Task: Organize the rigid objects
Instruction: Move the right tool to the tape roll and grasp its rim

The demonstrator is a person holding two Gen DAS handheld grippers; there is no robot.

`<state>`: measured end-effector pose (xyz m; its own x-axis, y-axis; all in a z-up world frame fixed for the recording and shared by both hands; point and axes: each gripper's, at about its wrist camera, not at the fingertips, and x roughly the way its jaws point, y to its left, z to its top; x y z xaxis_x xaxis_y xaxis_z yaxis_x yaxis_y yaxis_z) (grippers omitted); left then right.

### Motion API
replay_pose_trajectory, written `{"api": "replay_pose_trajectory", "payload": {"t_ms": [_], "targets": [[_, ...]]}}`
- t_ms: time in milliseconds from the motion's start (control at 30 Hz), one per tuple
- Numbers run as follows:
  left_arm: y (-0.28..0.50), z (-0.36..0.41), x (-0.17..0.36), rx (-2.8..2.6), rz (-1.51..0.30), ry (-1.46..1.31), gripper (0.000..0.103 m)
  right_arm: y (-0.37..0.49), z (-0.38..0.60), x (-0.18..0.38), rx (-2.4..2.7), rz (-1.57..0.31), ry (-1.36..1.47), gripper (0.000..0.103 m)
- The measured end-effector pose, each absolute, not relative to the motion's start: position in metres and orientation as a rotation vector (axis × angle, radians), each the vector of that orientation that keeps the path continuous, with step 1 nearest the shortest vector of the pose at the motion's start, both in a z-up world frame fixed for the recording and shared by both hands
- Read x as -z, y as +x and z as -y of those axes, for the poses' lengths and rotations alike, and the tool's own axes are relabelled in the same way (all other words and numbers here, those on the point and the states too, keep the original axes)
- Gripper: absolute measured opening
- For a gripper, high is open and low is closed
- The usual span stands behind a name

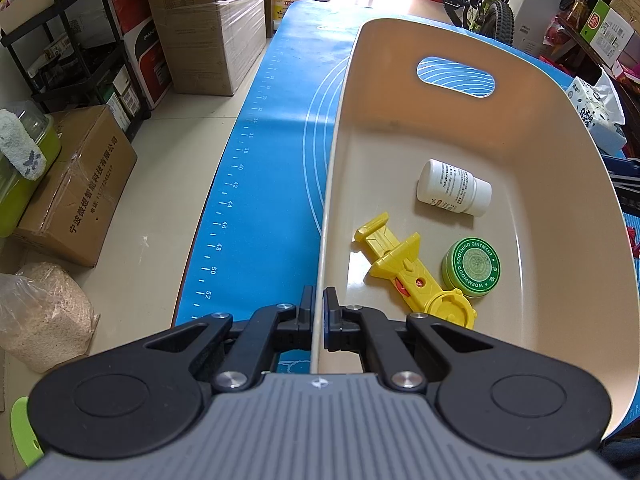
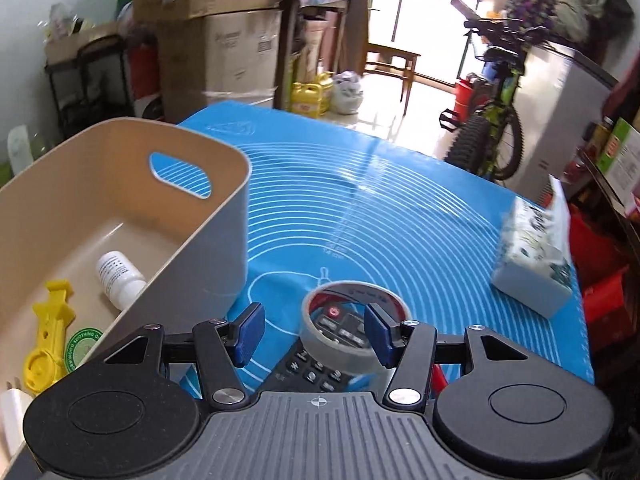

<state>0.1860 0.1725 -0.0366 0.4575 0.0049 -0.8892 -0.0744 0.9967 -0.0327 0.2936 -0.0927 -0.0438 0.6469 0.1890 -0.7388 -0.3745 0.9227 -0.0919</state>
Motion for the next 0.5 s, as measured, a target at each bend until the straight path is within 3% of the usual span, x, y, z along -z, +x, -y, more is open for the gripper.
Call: {"api": "replay_pose_trajectory", "payload": {"t_ms": [200,300,333,500], "targets": [[0.185,-0.172,0.037,-0.049,-1.095,-0.065,0.005,0.312,0.084,0.067,-0.32,-0.88,-0.269,0.051],[0.186,-0.172,0.036,-0.05,-1.096,-0.065,0.005,0.312,0.085,0.076,-0.311,-0.908,-0.285,0.041],[0.186,-0.173,0.036,-0.05,-1.096,-0.064,0.005,0.311,0.085,0.078,-0.307,-0.908,-0.293,0.027],[0.186,-0.173,0.036,-0.051,-1.095,-0.063,0.005,0.298,0.088,0.073,-0.308,-0.857,-0.288,0.019]]}}
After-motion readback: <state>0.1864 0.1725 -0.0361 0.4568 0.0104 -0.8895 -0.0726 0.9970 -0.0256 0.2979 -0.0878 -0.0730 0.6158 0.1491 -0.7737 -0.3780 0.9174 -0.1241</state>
